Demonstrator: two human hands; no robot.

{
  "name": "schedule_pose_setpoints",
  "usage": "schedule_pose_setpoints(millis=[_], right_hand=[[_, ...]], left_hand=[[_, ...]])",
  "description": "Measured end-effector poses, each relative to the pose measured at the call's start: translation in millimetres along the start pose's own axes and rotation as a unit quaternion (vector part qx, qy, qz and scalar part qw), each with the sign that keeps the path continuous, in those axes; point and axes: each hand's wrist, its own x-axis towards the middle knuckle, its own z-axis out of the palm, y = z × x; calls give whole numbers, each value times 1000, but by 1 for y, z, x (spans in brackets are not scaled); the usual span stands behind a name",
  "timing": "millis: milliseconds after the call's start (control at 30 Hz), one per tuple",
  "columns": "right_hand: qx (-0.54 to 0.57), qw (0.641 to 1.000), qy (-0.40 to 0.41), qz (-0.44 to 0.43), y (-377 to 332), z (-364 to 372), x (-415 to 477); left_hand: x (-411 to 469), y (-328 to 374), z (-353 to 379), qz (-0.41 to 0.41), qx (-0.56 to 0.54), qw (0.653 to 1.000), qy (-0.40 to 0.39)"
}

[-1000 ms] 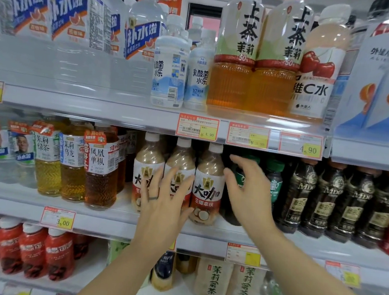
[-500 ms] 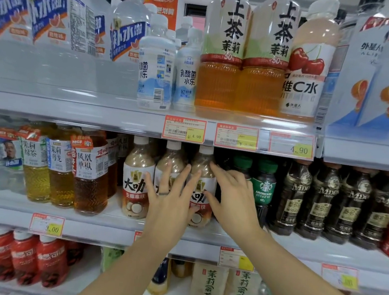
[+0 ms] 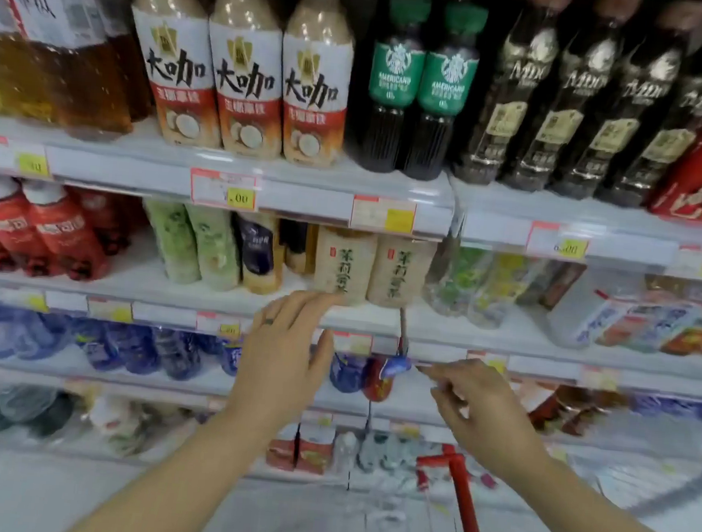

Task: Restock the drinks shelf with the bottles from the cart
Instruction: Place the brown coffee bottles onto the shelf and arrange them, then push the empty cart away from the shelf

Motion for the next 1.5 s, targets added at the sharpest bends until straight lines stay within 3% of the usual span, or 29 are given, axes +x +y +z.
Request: schedule_pose_setpoints(millis=[133, 233, 333, 433, 533, 633, 733, 867, 1067, 1233, 1500], right_hand=[[-72, 980, -174, 61, 54, 26, -67], [-114, 935, -329, 69, 82, 50, -103], [-190, 912, -363, -21, 104, 83, -125], [-281, 847, -437, -112, 121, 112, -145], [-270, 816, -494, -131, 134, 121, -150], [-288, 827, -447, -182, 140, 126, -162], [-299, 814, -478, -138, 134, 122, -176], [-241, 840, -482, -70, 118, 115, -223], [-172, 911, -367, 74, 73, 129, -312], [-124, 958, -227, 125, 22, 151, -370], [-80, 947, -246, 188, -2, 140, -452]], left_hand=[[-61, 31, 60, -54, -49, 990, -122], [-108, 52, 100, -106, -85, 970, -199], [-154, 68, 130, -147, -87, 950, -262], [-196, 77, 150, -203, -86, 929, -297], [-228, 86, 160, -250, -107, 901, -339], [-252, 96, 164, -260, -124, 879, -379], [-268, 108, 164, -252, -130, 865, -415], [-289, 117, 157, -233, -140, 848, -456], [-339, 130, 131, -194, -150, 821, -515], [-387, 136, 109, -196, -151, 784, -569], [-433, 135, 96, -81, -16, 813, -576]])
